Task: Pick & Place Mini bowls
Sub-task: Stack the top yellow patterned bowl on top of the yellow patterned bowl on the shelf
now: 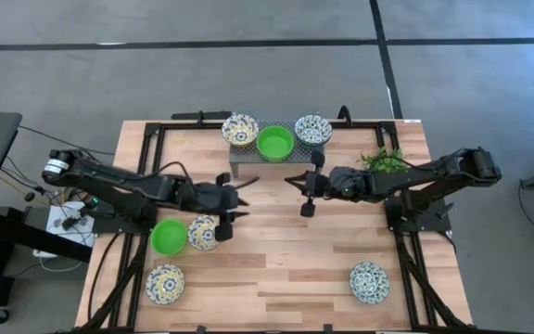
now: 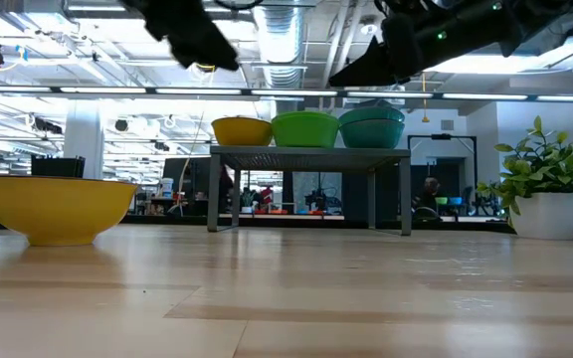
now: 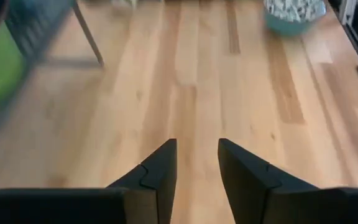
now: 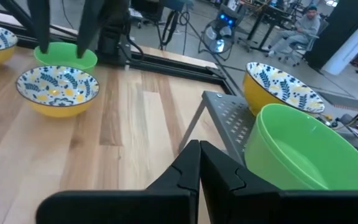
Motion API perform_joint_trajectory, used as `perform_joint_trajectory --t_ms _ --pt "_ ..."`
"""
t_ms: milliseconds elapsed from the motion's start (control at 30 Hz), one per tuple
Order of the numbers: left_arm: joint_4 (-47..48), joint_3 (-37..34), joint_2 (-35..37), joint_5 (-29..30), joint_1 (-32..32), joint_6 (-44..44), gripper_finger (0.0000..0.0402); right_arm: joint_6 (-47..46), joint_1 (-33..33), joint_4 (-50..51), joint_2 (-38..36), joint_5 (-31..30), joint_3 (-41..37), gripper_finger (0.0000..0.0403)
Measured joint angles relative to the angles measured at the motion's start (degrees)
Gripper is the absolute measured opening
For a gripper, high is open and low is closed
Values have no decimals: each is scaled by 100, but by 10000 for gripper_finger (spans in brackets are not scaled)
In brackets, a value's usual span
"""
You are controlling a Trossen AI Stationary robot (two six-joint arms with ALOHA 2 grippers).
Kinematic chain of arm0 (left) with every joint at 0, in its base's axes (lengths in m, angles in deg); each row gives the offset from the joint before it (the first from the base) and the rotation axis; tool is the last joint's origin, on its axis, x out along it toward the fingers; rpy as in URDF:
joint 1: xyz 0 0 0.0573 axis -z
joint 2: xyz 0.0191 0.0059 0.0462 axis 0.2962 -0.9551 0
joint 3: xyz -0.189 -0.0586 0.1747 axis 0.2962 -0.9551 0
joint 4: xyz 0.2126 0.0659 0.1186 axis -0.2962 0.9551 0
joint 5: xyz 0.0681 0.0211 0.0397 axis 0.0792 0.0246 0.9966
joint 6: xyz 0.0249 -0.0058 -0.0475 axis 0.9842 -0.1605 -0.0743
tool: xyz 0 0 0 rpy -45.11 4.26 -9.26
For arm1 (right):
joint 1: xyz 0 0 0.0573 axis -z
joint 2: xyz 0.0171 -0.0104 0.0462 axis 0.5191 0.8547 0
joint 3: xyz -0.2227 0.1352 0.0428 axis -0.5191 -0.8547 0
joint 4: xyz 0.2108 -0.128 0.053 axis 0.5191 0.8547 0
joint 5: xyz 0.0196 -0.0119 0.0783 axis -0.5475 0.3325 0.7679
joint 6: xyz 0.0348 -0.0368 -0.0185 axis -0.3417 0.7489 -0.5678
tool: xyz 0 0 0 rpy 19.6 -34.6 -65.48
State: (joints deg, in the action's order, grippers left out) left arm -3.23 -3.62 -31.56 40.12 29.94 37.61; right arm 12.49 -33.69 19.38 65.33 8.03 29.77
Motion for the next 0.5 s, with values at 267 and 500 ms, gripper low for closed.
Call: perform_joint_trajectory --t_ms 267,500 --pt "504 -614 -22 -19 651 -1528 123 -108 -24 101 -1 -1 0 5" --pt "572 -1173 -22 -287 1154 -2521 133 -192 -24 214 -2 -1 0 6"
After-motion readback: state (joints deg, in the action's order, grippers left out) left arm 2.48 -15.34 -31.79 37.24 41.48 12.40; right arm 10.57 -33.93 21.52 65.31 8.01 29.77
